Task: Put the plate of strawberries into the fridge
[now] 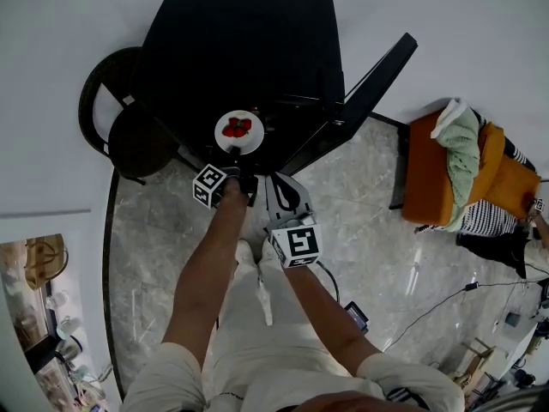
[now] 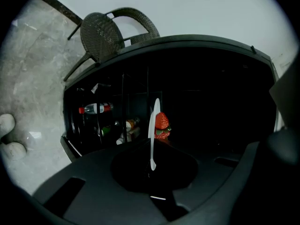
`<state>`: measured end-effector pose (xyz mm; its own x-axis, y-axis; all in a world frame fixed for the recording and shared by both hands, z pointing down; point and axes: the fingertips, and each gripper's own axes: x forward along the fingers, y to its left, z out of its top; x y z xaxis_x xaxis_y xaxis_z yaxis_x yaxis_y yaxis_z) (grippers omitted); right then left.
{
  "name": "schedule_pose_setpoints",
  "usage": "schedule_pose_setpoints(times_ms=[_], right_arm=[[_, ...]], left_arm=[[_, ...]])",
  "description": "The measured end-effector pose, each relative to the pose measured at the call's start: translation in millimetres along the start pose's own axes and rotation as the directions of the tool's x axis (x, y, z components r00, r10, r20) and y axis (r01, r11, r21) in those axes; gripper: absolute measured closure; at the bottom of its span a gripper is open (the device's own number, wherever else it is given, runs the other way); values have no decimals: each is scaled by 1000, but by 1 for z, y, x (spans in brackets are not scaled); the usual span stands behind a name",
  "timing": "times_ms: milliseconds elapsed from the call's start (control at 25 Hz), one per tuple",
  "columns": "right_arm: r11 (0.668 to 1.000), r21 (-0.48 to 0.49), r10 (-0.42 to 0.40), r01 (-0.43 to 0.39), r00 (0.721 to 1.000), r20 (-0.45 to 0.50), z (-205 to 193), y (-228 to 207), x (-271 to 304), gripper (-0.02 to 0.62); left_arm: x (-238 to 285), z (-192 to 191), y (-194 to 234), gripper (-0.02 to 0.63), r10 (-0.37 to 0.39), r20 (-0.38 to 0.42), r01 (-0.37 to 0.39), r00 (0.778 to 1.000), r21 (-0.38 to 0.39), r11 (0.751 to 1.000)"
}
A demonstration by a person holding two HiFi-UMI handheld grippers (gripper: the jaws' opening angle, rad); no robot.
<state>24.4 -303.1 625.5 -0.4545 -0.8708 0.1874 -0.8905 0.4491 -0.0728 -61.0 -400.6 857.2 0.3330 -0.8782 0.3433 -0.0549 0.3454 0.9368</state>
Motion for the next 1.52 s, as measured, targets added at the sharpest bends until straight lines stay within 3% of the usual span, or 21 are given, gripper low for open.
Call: schedule_pose_setpoints(times_ms=[280, 1520], right_arm=[[1000, 2, -2, 2, 1000, -1, -1, 3, -1, 583], [999, 19, 31, -31, 999, -28, -14, 21, -10, 583]], left_arm=[[9, 1, 6, 594, -18, 11, 19, 1000, -32, 999], [43, 3, 0, 594, -41, 10, 42, 999, -46, 998]])
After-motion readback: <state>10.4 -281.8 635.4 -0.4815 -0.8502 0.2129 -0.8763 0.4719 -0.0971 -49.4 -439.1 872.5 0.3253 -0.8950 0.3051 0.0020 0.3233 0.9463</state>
